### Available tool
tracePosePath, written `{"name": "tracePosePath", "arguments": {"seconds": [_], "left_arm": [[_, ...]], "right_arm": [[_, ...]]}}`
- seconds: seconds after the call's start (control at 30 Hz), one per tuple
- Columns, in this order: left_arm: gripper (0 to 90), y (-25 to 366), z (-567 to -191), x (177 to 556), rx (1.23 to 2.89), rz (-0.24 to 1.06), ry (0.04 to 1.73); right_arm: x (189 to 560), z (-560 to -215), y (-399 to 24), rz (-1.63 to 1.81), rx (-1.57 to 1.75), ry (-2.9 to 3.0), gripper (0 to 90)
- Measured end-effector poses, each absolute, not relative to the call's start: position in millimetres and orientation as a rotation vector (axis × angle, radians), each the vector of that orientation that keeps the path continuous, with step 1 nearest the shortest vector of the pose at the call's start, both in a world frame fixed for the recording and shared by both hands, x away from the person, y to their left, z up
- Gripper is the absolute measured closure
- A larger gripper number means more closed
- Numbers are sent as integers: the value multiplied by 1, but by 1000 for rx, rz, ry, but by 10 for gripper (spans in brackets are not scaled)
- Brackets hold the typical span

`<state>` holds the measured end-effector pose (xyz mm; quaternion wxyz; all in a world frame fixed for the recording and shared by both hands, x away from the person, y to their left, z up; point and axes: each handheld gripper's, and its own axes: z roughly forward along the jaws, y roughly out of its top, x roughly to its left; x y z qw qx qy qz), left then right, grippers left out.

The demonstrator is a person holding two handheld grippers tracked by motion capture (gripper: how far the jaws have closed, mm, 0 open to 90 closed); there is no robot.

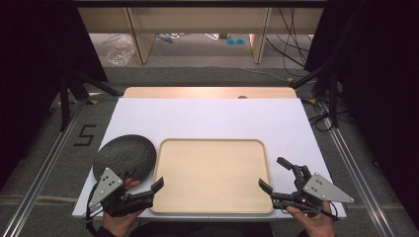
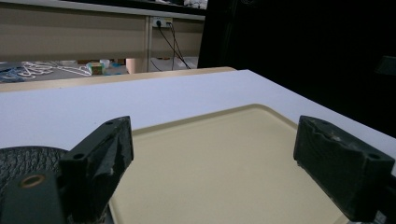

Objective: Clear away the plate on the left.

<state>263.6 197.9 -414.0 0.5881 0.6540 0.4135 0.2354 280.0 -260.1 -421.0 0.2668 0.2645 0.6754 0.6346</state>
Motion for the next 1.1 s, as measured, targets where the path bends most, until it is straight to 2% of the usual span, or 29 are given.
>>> {"name": "tracePosePath", "arguments": {"seconds": [0.8,1.1], "left_arm": [[124,204,-412,263,1495,530,986],[141,223,-417,273,1383,418,1138]], "right_arm": [[279,-421,-260,1714,724,1833,156],[280,-420,-260,1710,711,1840,156]]}}
